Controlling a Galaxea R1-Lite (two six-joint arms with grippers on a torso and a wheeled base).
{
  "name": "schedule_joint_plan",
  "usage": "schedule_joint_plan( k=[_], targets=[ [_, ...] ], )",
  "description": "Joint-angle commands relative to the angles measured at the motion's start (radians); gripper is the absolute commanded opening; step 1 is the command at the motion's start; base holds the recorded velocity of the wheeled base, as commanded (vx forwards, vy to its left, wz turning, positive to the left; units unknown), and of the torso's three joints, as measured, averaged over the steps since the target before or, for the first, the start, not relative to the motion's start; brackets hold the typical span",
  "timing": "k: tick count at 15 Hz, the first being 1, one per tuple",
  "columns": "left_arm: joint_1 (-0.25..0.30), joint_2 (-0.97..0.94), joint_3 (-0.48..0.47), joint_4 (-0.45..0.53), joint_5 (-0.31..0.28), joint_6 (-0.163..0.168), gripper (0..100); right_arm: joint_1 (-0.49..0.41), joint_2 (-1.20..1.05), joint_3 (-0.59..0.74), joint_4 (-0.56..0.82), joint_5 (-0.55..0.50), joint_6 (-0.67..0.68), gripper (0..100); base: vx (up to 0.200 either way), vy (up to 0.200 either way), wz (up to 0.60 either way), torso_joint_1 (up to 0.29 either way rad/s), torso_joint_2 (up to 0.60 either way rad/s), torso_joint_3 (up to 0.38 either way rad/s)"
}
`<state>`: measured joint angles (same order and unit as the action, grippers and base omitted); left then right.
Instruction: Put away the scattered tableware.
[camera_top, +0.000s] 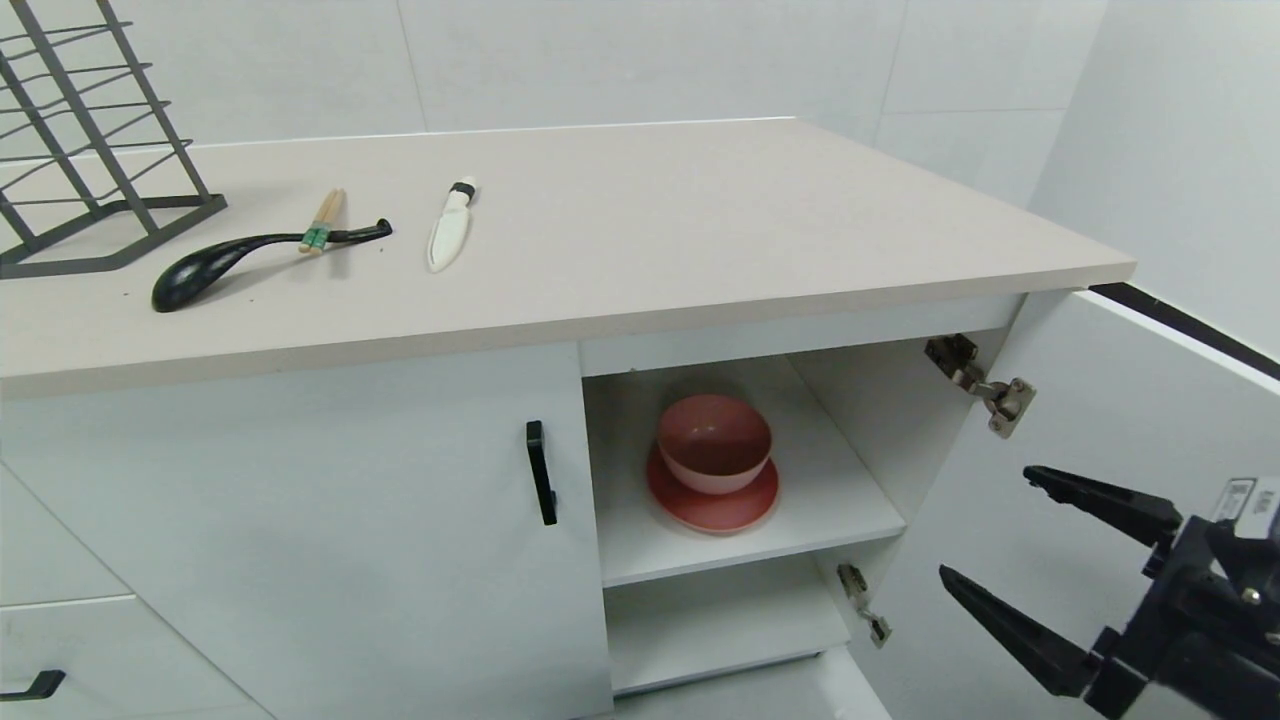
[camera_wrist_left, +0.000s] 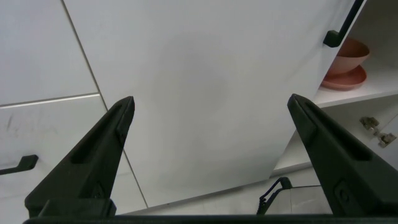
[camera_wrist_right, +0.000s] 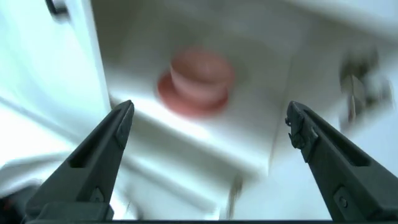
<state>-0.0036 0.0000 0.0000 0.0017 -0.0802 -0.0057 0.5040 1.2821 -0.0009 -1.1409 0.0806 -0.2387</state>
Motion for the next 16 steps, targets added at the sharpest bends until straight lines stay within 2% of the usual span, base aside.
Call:
schedule_joint_plan(
  k=[1,2,3,4,5,6,7,9,12,16],
  targets=[
    [0.001,0.002,0.0,0.0,-0.001,0.0,100,-0.105,-0.411,0.001,0.409,-0.015,0.087,100,0.0,0.0,0.0,0.0,0.0,0.0],
    [0.001,0.002,0.0,0.0,-0.001,0.0,100,-0.119,-0.527,0.001,0.529,-0.015,0.128,100,0.0,0.0,0.0,0.0,0.0,0.0],
    [0.001,0.002,0.0,0.0,-0.001,0.0,100,-0.173,-0.738,0.001,0.724,-0.015,0.171,100,0.0,0.0,0.0,0.0,0.0,0.0],
    [0.001,0.002,0.0,0.0,-0.001,0.0,100,-0.223,-0.862,0.001,0.817,-0.015,0.179,100,0.0,0.0,0.0,0.0,0.0,0.0],
    [0.001,0.002,0.0,0.0,-0.001,0.001,100,-0.312,-1.015,0.001,0.932,-0.013,0.179,100,0.0,0.0,0.0,0.0,0.0,0.0],
    [0.001,0.002,0.0,0.0,-0.001,0.001,100,-0.364,-1.083,0.001,0.987,-0.013,0.177,100,0.0,0.0,0.0,0.0,0.0,0.0],
    [0.001,0.002,0.0,0.0,-0.001,0.001,100,-0.456,-1.204,0.001,1.075,-0.007,0.176,100,0.0,0.0,0.0,0.0,0.0,0.0],
    [0.001,0.002,0.0,0.0,-0.001,0.0,100,-0.506,-1.282,-0.008,1.109,0.019,0.17,100,0.0,0.0,0.0,0.0,0.0,0.0],
    [0.001,0.002,0.0,0.0,-0.001,0.0,100,-0.506,-1.282,0.001,1.138,-0.015,0.226,100,0.0,0.0,0.0,0.0,0.0,0.0],
    [0.001,0.002,0.0,0.0,-0.001,0.001,100,-0.506,-1.282,0.001,1.138,-0.016,0.225,100,0.0,0.0,0.0,0.0,0.0,0.0]
  ],
)
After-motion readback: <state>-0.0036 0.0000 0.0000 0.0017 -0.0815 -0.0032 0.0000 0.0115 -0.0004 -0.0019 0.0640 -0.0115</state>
